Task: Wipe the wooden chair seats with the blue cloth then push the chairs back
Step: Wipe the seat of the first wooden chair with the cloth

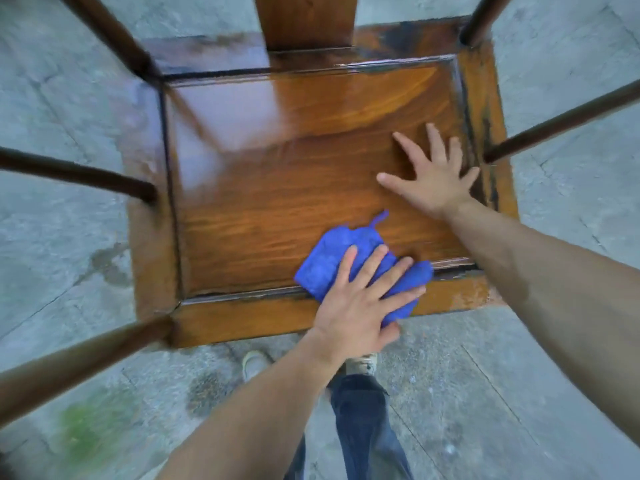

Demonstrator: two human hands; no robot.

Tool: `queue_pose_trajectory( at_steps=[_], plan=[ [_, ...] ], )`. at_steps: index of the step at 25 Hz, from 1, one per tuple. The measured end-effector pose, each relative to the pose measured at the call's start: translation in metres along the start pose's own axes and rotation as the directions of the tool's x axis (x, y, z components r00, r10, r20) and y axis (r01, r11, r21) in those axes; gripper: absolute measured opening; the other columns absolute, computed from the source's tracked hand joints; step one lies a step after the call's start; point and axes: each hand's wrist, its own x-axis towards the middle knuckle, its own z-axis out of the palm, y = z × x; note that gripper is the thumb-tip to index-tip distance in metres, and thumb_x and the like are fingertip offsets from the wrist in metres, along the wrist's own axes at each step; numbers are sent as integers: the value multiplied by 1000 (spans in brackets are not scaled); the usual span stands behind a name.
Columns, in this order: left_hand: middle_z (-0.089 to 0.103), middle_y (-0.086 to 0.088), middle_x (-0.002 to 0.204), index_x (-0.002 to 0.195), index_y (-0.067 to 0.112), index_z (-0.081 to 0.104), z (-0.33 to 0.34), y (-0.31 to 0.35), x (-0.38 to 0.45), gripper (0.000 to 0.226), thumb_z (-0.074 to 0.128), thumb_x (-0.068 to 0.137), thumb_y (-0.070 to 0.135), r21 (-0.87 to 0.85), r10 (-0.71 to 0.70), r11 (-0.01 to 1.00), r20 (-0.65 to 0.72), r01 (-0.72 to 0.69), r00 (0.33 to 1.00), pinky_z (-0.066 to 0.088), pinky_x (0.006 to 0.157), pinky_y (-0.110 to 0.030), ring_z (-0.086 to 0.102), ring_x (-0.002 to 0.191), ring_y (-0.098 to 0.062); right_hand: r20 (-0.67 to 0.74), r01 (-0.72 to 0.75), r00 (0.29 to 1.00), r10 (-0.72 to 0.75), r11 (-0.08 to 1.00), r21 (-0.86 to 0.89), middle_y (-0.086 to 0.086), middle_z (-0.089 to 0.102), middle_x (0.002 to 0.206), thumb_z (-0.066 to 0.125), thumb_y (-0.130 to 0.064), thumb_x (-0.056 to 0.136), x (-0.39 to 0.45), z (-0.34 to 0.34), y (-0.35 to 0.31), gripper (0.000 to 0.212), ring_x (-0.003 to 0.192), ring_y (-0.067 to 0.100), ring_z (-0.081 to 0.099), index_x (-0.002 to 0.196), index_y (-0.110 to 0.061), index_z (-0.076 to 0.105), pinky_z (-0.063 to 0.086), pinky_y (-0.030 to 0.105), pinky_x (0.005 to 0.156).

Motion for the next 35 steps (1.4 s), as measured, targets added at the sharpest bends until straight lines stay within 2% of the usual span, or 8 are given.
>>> queue_pose_trajectory(
  at_steps=[4,8,11,13,20,22,29,35],
  plan=[
    [19,0,166,150,51,30,0,-62,-106,72,51,82,64,4,-472,881,-2,472,881,2,115,-72,12,152,-43,54,1,999,3,998,-65,-9,-31,162,47,-80,82,-5,12,-1,87,149,31,-27,148,-60,-7,-10,72,113],
    [6,-14,167,155,45,17,-5,-91,-136,68,33,90,61,-87,-856,508,56,857,514,6,118,-69,4,152,-45,35,9,999,-7,997,-73,-5,-30,162,41,-79,86,-8,15,-6,84,149,33,-27,150,-56,-8,-10,72,113],
    [3,-16,167,157,40,12,-12,-91,-74,67,30,94,57,-245,-993,94,49,965,109,3,115,-72,1,150,-50,21,10,1000,-9,998,-55,-2,-28,164,38,-72,92,-13,23,-9,77,150,34,-25,153,-52,-5,-9,71,114],
    [-3,-15,167,158,36,5,-17,-95,-16,69,31,97,56,-305,-994,-36,107,952,-3,0,111,-77,-4,149,-52,-32,13,999,-14,1000,-5,-2,-18,166,40,-65,96,-13,21,-10,67,152,33,-19,153,-50,7,-6,69,116],
    [-12,-9,167,157,39,1,-22,-17,69,79,21,87,68,-145,-685,700,145,700,714,-12,109,-76,-14,150,-48,-64,88,995,-81,990,108,-7,12,167,37,-45,103,-55,27,1,49,154,22,6,151,-42,30,15,52,119],
    [-17,-3,167,156,41,-2,-31,-6,54,88,12,76,74,-128,-508,825,260,551,821,-14,112,-71,-17,151,-41,-88,114,991,-105,988,109,-8,21,165,40,-41,101,-71,33,6,55,151,21,15,153,-42,24,24,49,115],
    [14,12,166,155,39,20,-72,-45,-9,73,40,85,42,-228,-479,822,218,522,850,30,105,-47,32,142,-20,-33,100,995,-97,862,496,2,41,146,60,-33,94,-95,63,-19,63,133,25,44,152,-27,36,34,36,111],
    [48,-6,134,138,27,45,-79,-87,-28,44,54,96,37,19,-538,824,343,567,770,35,100,-46,34,129,-33,169,84,977,-132,962,261,10,53,128,73,-22,83,-103,63,-21,53,120,31,54,133,-23,54,44,35,100]
  ],
)
